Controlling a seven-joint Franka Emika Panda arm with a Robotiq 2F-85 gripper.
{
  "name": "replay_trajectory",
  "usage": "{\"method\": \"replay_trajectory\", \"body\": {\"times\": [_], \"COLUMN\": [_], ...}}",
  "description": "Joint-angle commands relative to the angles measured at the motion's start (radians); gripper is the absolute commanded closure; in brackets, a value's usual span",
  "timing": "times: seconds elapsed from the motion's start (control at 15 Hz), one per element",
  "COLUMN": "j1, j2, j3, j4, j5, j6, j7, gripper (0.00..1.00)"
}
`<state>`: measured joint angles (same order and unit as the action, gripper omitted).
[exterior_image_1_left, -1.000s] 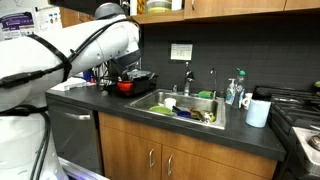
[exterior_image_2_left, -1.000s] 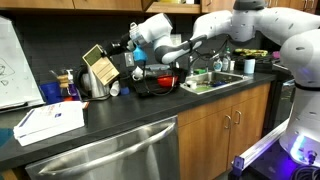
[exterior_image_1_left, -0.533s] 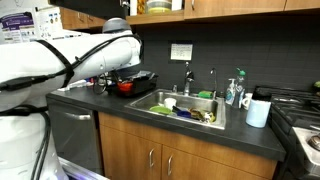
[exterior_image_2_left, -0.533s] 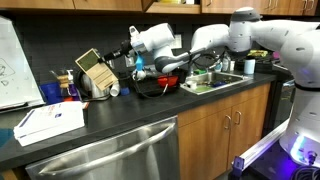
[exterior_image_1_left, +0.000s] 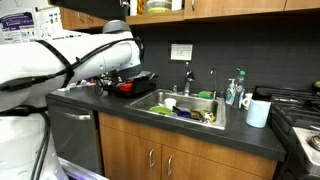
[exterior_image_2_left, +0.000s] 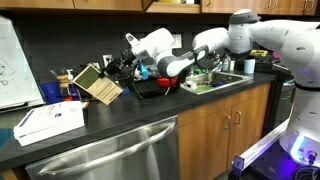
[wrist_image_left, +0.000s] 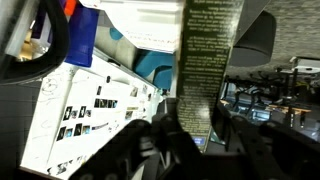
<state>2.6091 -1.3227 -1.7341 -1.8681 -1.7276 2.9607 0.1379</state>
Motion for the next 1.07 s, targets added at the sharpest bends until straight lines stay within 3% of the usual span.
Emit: {"method": "replay_trajectory", "body": {"times": [0.0,0.4,0.6,1.0], "j1": [-0.001,-0.006,-0.007,-0.004], "j2": [-0.082,-0.153,-0.179,-0.15], "j3": [0.065,0.097,0.108,0.07], "j4": [0.051,0.14,0.16,0.126], "j5": [0.075,-0.024,-0.136,-0.282], "j6": [-0.083,-0.138,-0.15,-0.15], "j7": [-0.135,-0.002,0.105,0.308], "gripper": [0.88,0.88,0.88,0.88]}}
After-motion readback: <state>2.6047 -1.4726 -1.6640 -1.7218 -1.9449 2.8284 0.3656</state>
